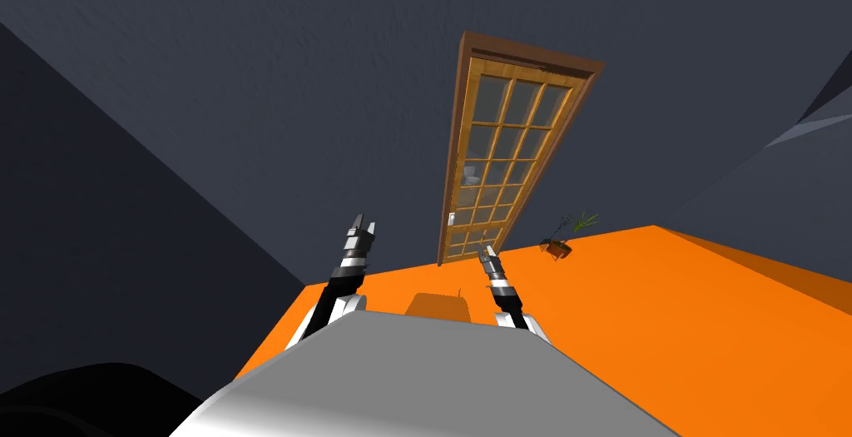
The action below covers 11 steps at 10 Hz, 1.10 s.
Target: Pull the door open
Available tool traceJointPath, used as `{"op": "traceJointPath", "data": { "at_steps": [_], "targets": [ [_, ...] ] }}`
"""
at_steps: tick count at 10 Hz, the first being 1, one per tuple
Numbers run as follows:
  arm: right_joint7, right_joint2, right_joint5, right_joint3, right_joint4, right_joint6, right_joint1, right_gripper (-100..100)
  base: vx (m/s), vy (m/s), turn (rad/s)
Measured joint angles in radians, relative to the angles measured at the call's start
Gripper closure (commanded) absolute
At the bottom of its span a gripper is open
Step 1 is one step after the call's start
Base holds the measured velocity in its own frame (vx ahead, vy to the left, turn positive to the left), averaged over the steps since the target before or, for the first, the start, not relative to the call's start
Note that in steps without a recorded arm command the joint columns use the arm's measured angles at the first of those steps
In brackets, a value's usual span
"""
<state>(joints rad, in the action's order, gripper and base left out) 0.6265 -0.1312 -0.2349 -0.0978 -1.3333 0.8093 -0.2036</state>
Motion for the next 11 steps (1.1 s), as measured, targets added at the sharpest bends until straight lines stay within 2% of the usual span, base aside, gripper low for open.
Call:
{"op": "traceJointPath", "data": {
  "at_steps": [3,11],
  "targets": [
    [0.047,-0.006,-0.016,-0.006,0.066,0.019,0.019,-100,0.068,0.003,0.01],
    [0.211,-0.019,-0.076,-0.022,0.28,0.062,0.097,-100,0.1,-0.002,0.014]
  ]
}}
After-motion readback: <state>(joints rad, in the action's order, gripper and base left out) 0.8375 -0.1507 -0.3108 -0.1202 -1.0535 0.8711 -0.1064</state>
